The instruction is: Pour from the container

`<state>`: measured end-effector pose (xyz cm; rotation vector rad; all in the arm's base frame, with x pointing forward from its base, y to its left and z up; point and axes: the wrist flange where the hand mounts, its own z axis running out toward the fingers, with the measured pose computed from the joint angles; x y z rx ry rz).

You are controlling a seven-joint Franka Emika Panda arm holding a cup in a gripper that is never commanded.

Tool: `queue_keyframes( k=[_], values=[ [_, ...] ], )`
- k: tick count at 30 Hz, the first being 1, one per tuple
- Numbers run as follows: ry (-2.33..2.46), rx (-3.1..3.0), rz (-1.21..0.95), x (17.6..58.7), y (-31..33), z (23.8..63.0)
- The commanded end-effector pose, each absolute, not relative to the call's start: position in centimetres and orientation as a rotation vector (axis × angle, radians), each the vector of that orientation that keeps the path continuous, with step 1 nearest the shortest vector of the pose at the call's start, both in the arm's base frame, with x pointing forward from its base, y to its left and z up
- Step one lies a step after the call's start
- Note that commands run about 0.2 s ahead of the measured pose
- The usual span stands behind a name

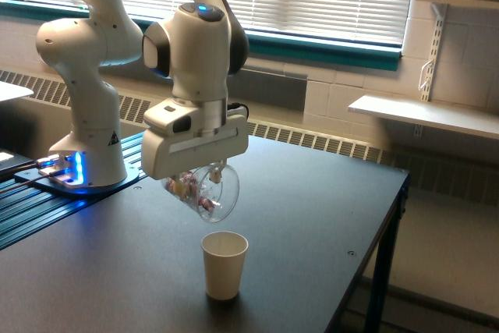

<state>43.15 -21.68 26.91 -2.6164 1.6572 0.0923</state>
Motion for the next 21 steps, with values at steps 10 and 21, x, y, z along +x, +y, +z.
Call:
queue_keyframes(
  k=[10, 21],
  values=[
    [1.611, -2.543, 0.23, 43.9, -20.6, 27.1],
    [1.652, -2.491, 0.254, 43.4, -21.9, 27.5]
  ],
)
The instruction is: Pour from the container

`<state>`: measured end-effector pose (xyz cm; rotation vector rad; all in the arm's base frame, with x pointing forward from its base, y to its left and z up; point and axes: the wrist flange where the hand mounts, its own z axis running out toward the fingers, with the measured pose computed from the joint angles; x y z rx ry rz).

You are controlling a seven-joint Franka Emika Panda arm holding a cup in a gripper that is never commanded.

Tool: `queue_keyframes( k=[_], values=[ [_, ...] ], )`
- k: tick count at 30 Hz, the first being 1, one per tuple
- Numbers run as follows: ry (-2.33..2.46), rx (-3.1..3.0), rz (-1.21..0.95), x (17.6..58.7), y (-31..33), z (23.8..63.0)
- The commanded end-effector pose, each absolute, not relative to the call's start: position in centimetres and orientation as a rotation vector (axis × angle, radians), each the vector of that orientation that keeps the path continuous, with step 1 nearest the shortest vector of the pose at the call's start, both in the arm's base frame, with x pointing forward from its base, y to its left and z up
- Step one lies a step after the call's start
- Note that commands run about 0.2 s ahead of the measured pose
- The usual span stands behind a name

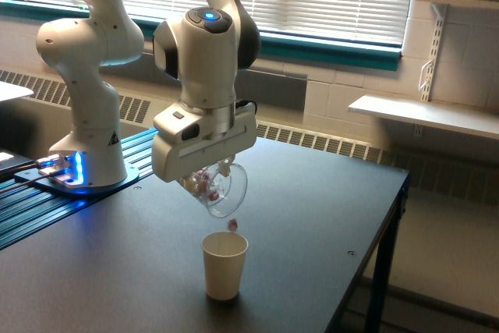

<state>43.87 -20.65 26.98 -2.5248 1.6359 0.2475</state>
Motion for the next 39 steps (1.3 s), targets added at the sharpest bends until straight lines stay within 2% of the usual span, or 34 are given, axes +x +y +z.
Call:
queue_keyframes(
  k=[1, 14, 27, 39],
  values=[
    [1.66, -2.483, 0.259, 43.2, -22.1, 27.4],
    [1.729, -2.438, 0.283, 41.3, -24.4, 27.7],
    [1.705, -2.429, 0.251, 43.0, -24.4, 28.7],
    [1.694, -2.413, 0.305, 43.6, -24.1, 27.7]
  ],
)
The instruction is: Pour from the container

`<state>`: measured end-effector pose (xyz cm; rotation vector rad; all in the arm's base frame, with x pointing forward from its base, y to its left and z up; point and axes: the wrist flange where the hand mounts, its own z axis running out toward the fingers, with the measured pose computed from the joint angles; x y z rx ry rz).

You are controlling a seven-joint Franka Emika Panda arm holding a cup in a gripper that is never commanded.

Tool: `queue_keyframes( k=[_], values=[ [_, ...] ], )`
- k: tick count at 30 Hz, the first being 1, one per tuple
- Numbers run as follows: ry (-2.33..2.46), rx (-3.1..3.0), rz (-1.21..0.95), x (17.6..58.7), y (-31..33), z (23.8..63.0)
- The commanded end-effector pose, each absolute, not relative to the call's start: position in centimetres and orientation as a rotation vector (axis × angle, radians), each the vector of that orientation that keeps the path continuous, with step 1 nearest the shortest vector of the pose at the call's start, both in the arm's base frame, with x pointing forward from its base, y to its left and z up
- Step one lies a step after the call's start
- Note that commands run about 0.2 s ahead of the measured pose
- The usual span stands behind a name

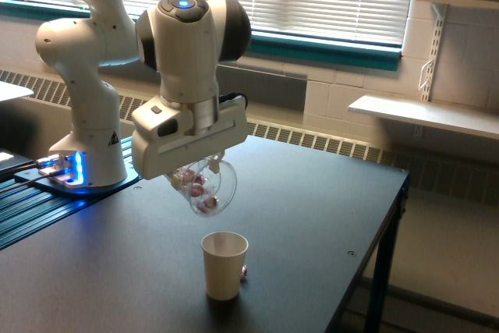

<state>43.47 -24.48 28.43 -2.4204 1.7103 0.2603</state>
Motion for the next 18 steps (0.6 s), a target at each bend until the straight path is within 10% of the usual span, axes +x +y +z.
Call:
queue_keyframes(
  k=[1, 18],
  values=[
    [1.698, -2.408, 0.312, 43.58, -24.08, 27.57],
    [1.716, -2.372, 0.4, 43.7, -23.45, 27.37]
  ],
)
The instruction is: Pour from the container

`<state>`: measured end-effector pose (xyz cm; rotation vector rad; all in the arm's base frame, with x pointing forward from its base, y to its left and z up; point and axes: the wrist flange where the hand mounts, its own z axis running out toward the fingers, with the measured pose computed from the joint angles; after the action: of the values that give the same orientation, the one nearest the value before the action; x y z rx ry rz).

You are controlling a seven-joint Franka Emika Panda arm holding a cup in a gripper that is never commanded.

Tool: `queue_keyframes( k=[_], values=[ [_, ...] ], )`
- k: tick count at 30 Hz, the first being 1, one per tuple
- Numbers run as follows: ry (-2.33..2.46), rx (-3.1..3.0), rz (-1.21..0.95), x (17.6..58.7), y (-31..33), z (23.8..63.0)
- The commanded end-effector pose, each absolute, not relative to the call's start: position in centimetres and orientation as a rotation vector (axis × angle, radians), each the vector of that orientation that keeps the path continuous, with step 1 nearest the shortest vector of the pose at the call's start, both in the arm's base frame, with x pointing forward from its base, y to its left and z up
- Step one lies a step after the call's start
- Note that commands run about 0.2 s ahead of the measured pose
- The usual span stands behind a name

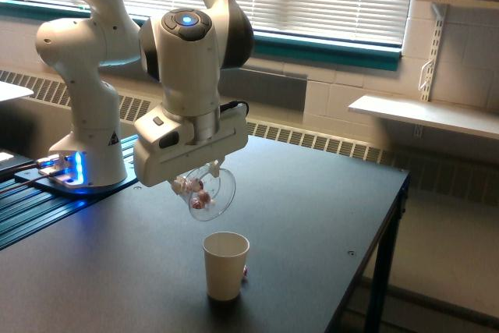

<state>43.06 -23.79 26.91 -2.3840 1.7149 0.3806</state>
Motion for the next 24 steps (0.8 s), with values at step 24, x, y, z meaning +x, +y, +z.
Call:
queue_keyframes(
  k=[24],
  values=[
    [1.752, -2.371, 0.455, 43.3, -24.3, 26.9]
  ],
)
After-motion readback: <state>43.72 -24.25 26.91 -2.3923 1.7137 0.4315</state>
